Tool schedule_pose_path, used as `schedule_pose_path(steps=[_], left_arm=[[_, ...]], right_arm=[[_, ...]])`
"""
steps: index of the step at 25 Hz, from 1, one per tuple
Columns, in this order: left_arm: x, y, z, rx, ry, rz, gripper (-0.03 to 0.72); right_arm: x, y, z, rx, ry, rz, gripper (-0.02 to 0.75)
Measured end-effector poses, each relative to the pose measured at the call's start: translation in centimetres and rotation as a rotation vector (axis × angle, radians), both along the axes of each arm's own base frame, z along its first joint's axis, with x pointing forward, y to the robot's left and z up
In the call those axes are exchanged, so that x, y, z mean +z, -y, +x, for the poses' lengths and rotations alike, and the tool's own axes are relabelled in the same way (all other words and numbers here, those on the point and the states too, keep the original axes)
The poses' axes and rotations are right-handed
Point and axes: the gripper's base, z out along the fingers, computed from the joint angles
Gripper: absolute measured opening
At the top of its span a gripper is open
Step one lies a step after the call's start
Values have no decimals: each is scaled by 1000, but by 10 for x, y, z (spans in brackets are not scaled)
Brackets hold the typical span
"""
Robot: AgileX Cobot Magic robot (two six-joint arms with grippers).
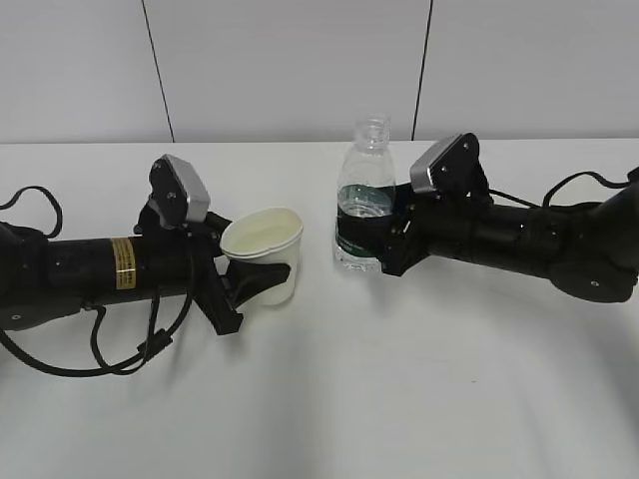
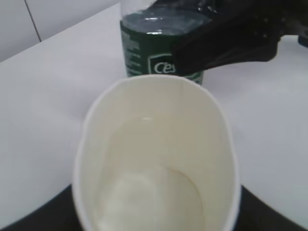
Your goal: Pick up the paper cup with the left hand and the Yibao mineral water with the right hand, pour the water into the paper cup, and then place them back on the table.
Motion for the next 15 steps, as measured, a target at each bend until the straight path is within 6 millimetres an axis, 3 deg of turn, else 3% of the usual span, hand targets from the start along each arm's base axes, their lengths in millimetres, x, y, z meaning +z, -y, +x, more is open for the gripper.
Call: schedule_pose_path(steps=[15], left_arm=[[-3, -6, 7, 98, -29, 14, 422]], right_arm=[[-18, -1, -2, 22, -56, -7, 487]])
